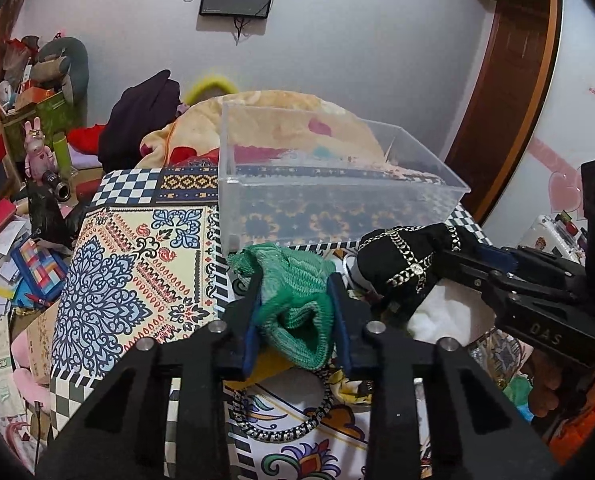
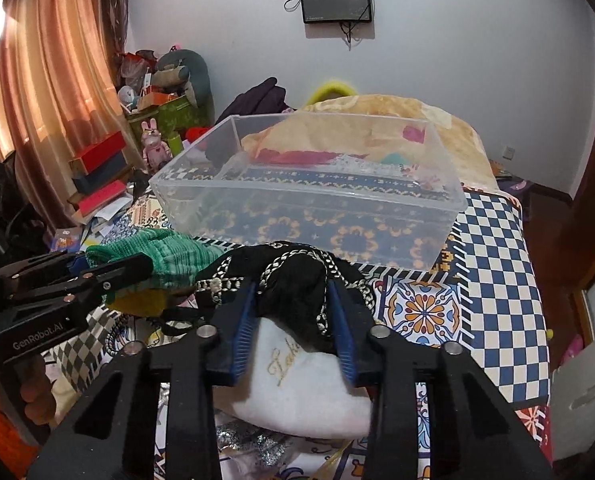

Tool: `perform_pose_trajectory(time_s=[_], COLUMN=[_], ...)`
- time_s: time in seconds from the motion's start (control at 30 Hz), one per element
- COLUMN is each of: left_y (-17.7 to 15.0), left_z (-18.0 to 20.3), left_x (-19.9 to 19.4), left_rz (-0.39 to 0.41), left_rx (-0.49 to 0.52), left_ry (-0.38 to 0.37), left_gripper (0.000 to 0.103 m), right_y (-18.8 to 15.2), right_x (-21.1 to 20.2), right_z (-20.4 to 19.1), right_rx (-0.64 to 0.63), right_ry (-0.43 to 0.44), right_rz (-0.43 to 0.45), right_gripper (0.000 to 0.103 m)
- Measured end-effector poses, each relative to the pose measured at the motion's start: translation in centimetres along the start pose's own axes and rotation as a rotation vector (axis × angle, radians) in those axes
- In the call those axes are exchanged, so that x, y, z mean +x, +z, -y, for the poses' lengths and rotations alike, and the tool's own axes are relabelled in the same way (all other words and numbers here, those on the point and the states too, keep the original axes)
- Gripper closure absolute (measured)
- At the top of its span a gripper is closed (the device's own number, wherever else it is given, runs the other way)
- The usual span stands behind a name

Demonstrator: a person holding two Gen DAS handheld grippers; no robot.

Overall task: Organize soft objects
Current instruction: 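Carry the green glove with the left tool while the right tool carries the black cloth over the clear box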

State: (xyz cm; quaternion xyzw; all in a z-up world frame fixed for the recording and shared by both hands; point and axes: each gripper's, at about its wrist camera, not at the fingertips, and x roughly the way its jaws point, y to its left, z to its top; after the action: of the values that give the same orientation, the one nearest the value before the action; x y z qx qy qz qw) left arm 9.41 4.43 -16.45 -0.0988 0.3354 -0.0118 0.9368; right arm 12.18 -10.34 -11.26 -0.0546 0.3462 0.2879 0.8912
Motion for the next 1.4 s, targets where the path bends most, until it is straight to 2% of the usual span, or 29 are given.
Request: perform_pose_trajectory(time_s=[0.1, 0.2, 0.63, 0.9, 1.2, 1.4], left_y=[0.3, 0.6, 4.1, 7.2, 10.3, 11.7], left_z=[0.2, 0.4, 2.0, 2.2, 1.6, 1.1], left_x=[-0.5, -1.3, -5.3, -5.6, -3.4, -0.4], left_rz=[0.012, 0.03, 0.173, 0.242, 0.242, 0.183], left_rx=[0.01, 0.017, 0.07, 0.074, 0.05, 0.032], left_ry=[0.004, 0.002, -0.012, 0.001, 0.002, 0.003], left_gripper=[0.081, 0.083, 0.084, 0.083, 0.083, 0.083], right_y=[0.2, 0.6, 3.2, 5.0, 7.1, 7.9], right_x=[-0.6, -1.5, -6.3, -6.9, -5.6, -3.6], right_z=[0.2, 0.4, 1.1, 2.6, 3.2, 3.3], right_rx=[0.01, 0.019, 0.029, 0.056, 0.059, 0.049], right_ry=[-0.004, 0.0, -0.013, -0.033, -0.062, -0.077], right_rz=[0.018, 0.049, 0.214, 0.277, 0.298, 0.269], right_gripper=[0.082, 0.084, 0.085, 0.085, 0.085, 0.085])
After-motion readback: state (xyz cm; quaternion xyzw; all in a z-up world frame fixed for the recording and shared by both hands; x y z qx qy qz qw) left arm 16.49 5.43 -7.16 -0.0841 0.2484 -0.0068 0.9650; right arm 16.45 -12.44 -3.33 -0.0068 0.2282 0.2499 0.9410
